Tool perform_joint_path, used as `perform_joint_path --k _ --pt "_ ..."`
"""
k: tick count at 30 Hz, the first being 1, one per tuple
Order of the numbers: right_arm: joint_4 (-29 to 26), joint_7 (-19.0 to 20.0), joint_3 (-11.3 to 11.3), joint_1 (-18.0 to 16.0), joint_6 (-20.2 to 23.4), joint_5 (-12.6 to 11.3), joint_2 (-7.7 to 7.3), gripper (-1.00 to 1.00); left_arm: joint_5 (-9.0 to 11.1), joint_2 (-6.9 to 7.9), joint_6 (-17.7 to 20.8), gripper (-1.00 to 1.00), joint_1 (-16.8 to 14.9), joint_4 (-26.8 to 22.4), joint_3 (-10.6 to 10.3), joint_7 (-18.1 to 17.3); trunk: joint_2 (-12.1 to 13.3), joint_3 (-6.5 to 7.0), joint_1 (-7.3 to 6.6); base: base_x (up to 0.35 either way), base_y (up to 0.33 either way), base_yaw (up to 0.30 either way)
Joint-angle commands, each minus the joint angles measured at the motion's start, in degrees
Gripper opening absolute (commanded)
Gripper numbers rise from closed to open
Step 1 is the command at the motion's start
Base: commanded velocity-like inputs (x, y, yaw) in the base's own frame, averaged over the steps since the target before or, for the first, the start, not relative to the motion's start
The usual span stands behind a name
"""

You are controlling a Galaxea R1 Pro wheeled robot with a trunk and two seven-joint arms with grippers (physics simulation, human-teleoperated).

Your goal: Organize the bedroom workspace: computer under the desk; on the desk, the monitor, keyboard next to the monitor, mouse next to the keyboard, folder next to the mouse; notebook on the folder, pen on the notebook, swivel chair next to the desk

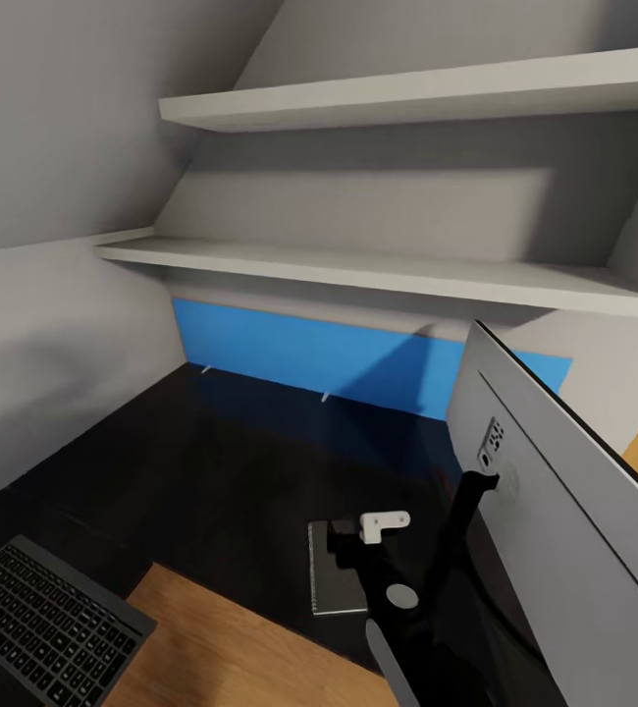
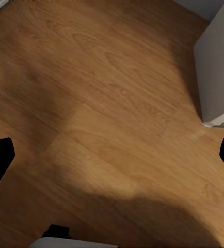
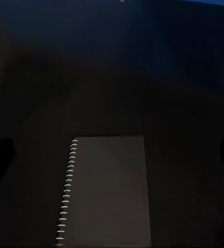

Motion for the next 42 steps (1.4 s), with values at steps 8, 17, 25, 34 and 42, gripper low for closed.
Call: perform_joint_path --k 8,17,25,34,42 --pt "3.18 -0.45 -0.03 -0.06 0.34 -0.84 0.19 1.0 0.18 -0.08 -0.29 1.0 -0.05 0.02 -0.48 0.45 -0.1 -0.1 0.03 0.017 0.0 0.0" --pt "4.19 -0.15 -0.06 -0.06 0.36 -0.91 0.24 1.0 0.12 -0.13 -0.29 1.0 -0.05 0.02 -0.55 0.46 -0.1 -0.1 0.03 0.002 0.0 0.0" --pt "5.18 1.1 -0.13 -0.06 0.37 -0.91 0.25 1.0 0.05 -0.28 -0.32 1.0 -0.05 -0.02 -0.58 0.41 -0.1 -0.1 0.03 0.0 0.0 0.0" --pt "5.66 1.5 -0.23 -0.06 0.37 -0.92 0.2 1.0 0.22 -0.39 -0.25 1.0 -0.05 0.0 -0.72 0.51 -0.1 -0.1 0.03 0.0 0.0 0.0" --pt "5.69 1.56 -0.31 -0.11 0.22 -0.86 0.14 1.0 0.41 -0.36 0.0 1.0 -0.05 0.01 -0.72 0.63 -0.1 -0.1 0.03 0.0 0.0 0.0"
